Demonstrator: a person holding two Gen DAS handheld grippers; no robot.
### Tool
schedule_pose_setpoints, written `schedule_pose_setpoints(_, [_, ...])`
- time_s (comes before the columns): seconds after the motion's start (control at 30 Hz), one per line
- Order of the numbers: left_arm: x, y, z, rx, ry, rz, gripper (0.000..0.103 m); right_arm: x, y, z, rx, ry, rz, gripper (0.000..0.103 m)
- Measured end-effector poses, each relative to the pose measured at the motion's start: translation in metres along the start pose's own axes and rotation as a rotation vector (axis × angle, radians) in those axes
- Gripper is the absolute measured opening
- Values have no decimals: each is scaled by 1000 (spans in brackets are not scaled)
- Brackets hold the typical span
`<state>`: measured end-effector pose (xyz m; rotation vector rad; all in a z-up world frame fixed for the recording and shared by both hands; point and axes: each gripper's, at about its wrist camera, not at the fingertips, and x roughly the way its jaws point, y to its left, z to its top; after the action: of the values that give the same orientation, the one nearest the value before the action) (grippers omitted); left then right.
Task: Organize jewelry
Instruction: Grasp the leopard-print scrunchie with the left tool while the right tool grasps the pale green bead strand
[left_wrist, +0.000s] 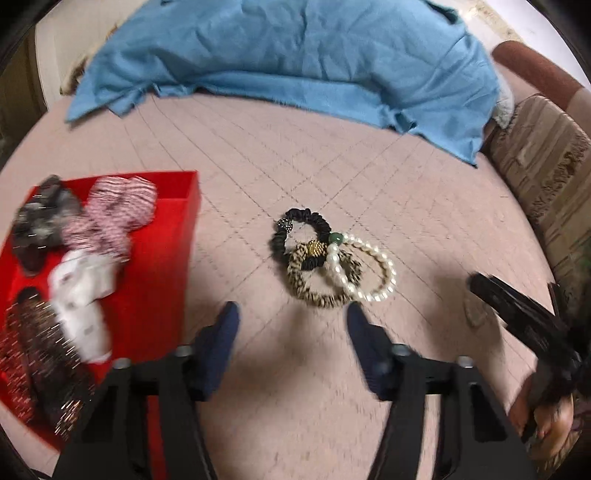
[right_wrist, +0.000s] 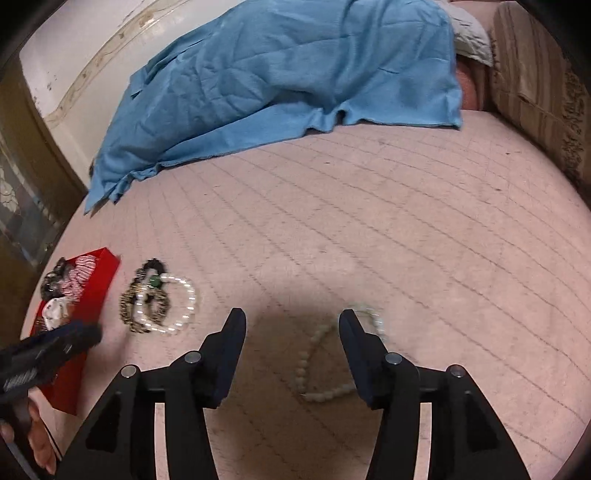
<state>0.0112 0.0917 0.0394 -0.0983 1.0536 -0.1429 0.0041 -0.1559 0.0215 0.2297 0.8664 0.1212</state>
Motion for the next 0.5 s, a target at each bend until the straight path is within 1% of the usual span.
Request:
schedule_pose_setpoints(0.07, [20, 3, 8, -32, 33, -15, 41, -9, -13, -3, 9, -11, -31, 57])
schedule_pose_setpoints(0.13, [33, 8, 13, -69, 43, -24, 41, -15, -24, -4, 25, -12, -44, 57])
schedule_pose_setpoints(0.23, [39, 10, 21, -88, 10, -29, 41, -17, -38, -8, 51, 9, -60, 57])
schedule_pose_setpoints(0.27, [41, 10, 23, -87, 10, -30, 41, -15, -41, -10, 57, 19, -68, 55])
schedule_pose_setpoints(0.3, [41, 9, 24, -85, 7, -33, 41, -11, -44, -12, 61, 29, -74, 51])
schedule_pose_setpoints(0.33, [42, 8, 24, -82, 5, -34, 41, -8, -46, -13, 66, 39, -77, 48])
schedule_pose_setpoints(0.37, [43, 7, 23, -75, 2, -29, 41, -7, -47, -14, 68, 31, -84, 46])
schedule_pose_setpoints(0.4, [42, 6, 22, -66, -4, -22, 38, -7, -46, -14, 62, 24, -89, 46])
schedule_pose_setpoints(0.43, [42, 4, 22, -54, -11, -8, 32, -7, -44, -14, 52, 21, -93, 46])
schedule_pose_setpoints(0.47, [42, 1, 20, -41, -13, 2, 20, -5, -39, -14, 31, 19, -100, 46])
schedule_pose_setpoints(0.5, [42, 0, 20, -38, -12, -6, 15, -4, -36, -15, 15, 16, -110, 46])
